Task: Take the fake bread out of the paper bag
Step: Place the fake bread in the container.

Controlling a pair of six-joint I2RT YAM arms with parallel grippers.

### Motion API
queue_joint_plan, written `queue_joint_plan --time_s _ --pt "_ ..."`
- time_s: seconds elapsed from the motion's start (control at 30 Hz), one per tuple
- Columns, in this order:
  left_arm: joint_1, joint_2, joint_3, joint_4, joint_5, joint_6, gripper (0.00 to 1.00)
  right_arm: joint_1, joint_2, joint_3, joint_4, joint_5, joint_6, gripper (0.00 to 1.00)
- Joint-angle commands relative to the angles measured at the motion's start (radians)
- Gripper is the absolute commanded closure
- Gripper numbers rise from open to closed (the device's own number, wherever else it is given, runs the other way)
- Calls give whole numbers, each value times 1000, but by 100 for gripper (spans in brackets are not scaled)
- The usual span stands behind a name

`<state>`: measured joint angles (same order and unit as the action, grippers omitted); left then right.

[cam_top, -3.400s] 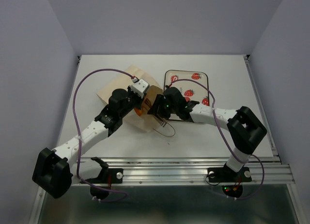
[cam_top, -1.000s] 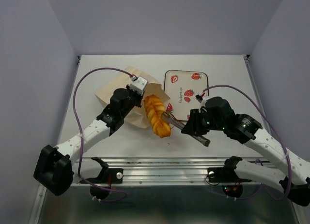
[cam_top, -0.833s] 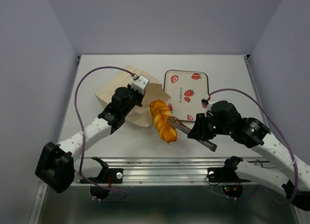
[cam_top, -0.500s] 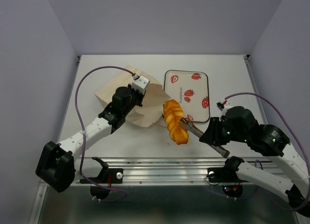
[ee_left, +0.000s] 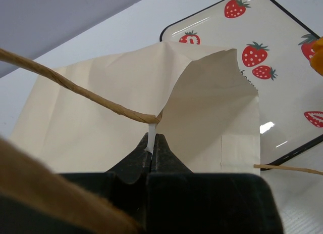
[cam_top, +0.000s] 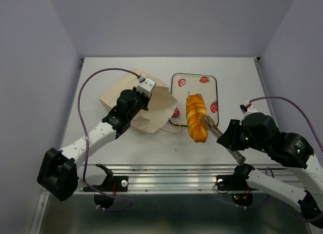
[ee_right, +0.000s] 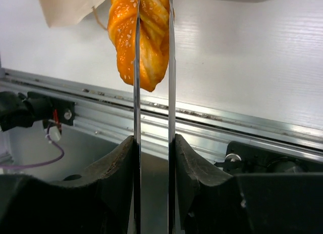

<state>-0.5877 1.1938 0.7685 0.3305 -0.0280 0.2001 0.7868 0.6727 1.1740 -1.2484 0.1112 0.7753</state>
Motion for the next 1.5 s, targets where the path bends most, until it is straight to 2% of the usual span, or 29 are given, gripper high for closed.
queue_joint_plan --time_s 0.0,0.2,0.3,0.4,0.67,0.7,0.77,0.8,0.83,0.93,1.07,1.23,1.27,1.33,1.47 --pt "-4 -48 29 33 -16 2 100 6 39 35 116 139 -16 99" --pt "-3 -56 17 39 -7 -7 100 6 148 35 225 310 -77 99" --pt "-3 -56 11 42 0 -5 100 6 208 16 346 340 -129 99" --pt "-4 -56 11 45 -6 -1 100 6 249 61 433 435 -169 99" --pt "-3 -60 5 50 0 5 100 6 344 139 518 453 -284 99" --pt "-4 -63 6 51 0 5 100 -24 358 141 527 443 -300 99" --pt "-3 -66 5 50 3 5 100 -70 405 145 564 366 -335 99" --pt "-3 -68 3 51 3 5 100 -151 422 144 579 320 -349 99" --pt "-3 -71 0 51 0 7 100 -203 454 142 608 194 -363 99" --pt "-4 -85 -6 50 -16 7 100 -367 488 113 671 -6 -416 99" --pt "-3 -115 -17 54 -18 9 100 -466 527 95 701 -131 -475 99" --pt "-4 -135 -29 64 -38 18 100 -590 530 -5 734 -296 -490 99" --pt "-3 -137 -31 65 -36 18 100 -647 531 -25 738 -326 -490 100" --pt "-3 -137 -31 67 -32 19 100 -687 524 -68 759 -407 -488 99" --pt "-3 -128 -29 67 -33 24 100 -718 486 -184 785 -447 -485 99"
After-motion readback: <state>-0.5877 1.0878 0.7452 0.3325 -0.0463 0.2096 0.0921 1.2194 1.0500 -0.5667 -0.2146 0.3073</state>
